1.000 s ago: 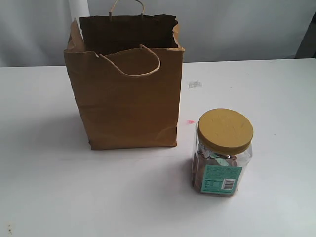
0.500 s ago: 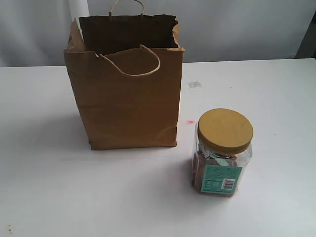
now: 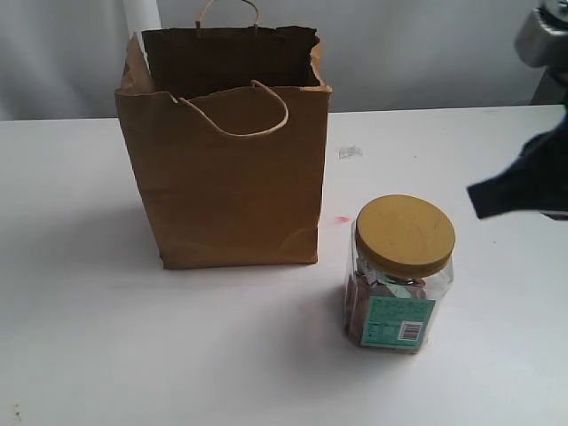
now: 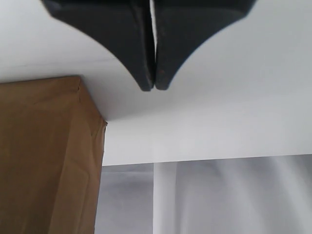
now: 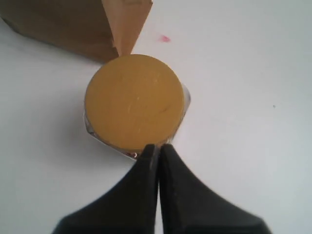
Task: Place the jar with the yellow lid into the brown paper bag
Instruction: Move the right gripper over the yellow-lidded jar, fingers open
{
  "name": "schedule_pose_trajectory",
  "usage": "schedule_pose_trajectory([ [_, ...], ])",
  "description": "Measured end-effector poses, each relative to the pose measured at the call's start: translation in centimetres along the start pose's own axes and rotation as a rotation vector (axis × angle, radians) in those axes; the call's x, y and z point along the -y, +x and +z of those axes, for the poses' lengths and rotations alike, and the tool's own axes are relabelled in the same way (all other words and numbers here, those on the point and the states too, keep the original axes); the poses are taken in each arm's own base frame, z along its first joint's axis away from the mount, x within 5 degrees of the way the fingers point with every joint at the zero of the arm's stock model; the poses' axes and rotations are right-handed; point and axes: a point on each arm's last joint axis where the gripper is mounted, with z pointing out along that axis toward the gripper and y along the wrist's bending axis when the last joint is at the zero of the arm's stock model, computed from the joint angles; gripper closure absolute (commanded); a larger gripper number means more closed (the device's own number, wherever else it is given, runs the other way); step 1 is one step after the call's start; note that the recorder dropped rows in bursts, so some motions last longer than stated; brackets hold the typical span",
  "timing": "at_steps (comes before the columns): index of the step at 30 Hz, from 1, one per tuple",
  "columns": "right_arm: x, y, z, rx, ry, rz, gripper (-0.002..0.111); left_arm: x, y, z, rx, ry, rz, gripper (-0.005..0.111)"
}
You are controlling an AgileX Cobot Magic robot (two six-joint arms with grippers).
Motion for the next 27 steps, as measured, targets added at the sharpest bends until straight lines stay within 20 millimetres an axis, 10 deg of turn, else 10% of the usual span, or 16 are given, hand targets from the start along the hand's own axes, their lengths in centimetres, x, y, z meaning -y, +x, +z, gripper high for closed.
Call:
schedule_pose_trajectory([
  [9, -1.5, -6.3, 3.8, -0.2, -0.069, 0.041, 0.108, 0.0, 0.0, 0.0, 0.0, 0.0, 0.0, 0.106],
  [21, -1.8, -6.5, 7.0, -0.309, -0.07, 0.045, 0.108, 0.0, 0.0, 0.0, 0.0, 0.0, 0.0, 0.106],
  [27, -1.8, -6.5, 7.0, -0.309, -0.074, 0.047, 0.077, 0.0, 0.0, 0.0, 0.0, 0.0, 0.0, 0.106],
])
